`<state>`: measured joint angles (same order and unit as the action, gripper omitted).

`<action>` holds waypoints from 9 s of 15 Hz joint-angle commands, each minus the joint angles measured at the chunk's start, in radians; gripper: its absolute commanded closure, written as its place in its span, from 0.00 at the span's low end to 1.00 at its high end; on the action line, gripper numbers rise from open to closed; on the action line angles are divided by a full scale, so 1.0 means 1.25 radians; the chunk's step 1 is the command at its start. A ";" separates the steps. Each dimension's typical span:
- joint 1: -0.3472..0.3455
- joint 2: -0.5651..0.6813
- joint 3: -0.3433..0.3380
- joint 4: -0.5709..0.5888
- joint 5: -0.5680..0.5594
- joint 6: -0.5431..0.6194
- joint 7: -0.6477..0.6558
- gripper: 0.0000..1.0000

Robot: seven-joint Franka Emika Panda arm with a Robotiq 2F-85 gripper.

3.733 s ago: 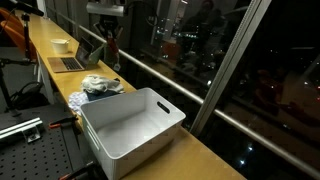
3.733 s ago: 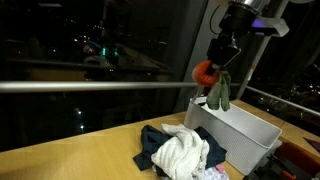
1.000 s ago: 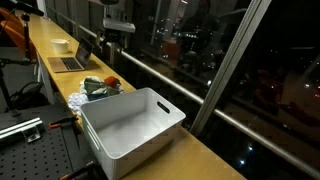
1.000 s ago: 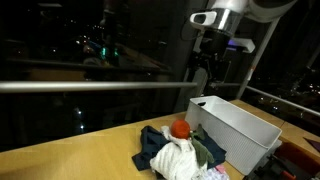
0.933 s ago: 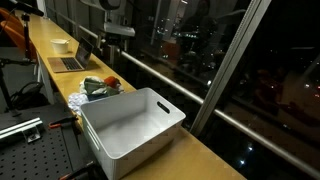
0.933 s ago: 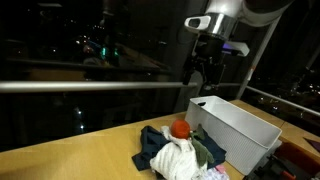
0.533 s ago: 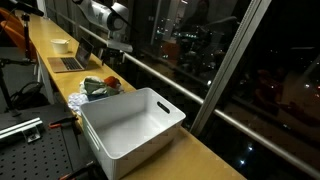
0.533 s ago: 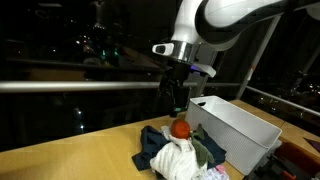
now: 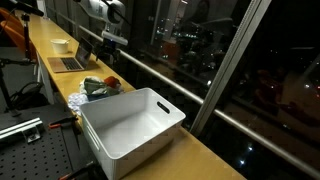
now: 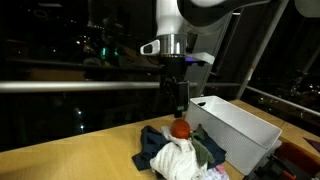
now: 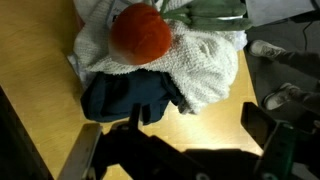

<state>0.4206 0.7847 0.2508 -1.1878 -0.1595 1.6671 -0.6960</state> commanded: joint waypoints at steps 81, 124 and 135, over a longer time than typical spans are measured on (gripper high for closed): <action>-0.346 -0.600 -0.256 -0.730 0.035 0.448 -0.153 0.58; -0.111 0.029 0.004 -0.202 -0.083 0.191 -0.056 0.00; -0.106 0.178 0.007 -0.182 -0.063 0.289 -0.058 0.00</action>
<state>0.2987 0.9475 0.2485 -1.4465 -0.2605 2.0038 -0.7642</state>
